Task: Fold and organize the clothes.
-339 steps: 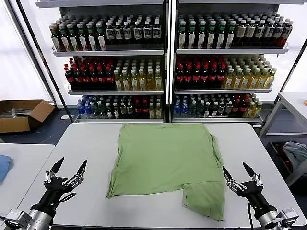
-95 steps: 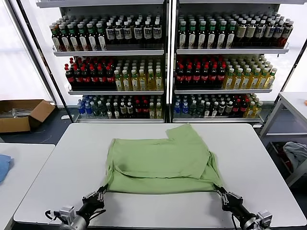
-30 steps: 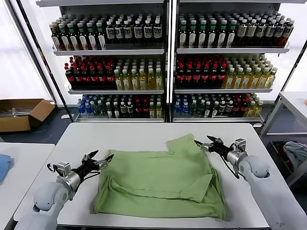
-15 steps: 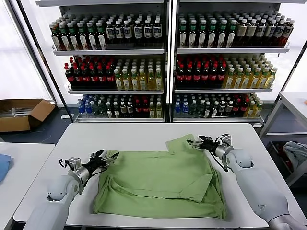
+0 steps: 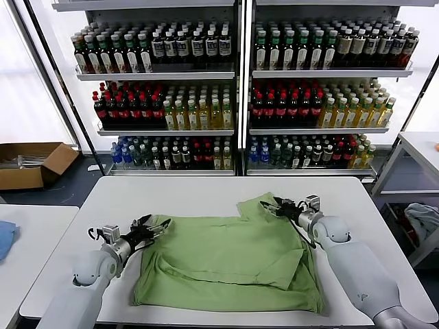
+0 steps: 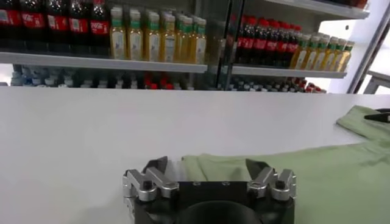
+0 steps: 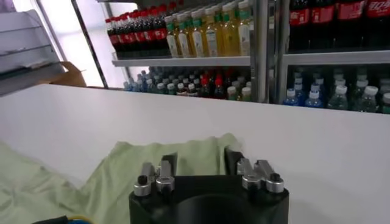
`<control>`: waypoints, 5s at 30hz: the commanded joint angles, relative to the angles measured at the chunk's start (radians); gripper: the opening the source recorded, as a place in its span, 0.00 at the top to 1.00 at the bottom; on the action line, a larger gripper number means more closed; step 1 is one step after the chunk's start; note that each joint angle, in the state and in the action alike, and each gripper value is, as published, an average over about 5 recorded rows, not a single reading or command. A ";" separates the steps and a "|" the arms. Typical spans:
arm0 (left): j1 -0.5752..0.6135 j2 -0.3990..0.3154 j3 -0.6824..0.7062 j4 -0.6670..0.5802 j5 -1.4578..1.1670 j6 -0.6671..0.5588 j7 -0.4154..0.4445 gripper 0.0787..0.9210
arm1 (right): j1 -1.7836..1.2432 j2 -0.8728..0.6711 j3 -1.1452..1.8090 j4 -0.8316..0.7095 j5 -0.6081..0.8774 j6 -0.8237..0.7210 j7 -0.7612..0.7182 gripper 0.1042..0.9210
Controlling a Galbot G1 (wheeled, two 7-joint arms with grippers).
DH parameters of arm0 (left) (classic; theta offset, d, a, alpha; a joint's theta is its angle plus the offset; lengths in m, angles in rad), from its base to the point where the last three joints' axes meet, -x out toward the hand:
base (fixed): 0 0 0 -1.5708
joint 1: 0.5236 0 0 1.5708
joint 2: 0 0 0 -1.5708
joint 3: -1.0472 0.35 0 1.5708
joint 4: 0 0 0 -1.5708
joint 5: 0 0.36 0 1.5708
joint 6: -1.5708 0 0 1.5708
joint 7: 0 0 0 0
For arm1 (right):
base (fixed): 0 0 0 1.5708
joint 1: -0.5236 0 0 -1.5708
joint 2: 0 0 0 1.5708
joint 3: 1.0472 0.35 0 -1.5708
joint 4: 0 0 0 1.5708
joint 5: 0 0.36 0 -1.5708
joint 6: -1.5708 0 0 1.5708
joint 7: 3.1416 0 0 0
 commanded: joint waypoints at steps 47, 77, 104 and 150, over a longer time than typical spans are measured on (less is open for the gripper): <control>0.561 0.053 -0.135 -0.678 0.099 0.020 -0.224 0.99 | -0.908 -0.178 0.567 0.903 0.285 0.064 0.160 0.99; 0.701 -0.025 -0.218 -0.724 0.340 0.048 -0.189 0.76 | -1.089 -0.169 0.620 0.926 0.120 0.157 0.177 0.74; 0.716 -0.254 -0.125 -0.685 0.299 0.021 -0.476 0.12 | -1.016 -0.102 0.885 0.790 0.126 0.295 0.144 0.12; 0.596 0.078 -0.746 -0.655 0.186 0.107 -0.175 0.98 | -0.995 -0.115 0.887 0.842 0.159 0.286 0.153 0.12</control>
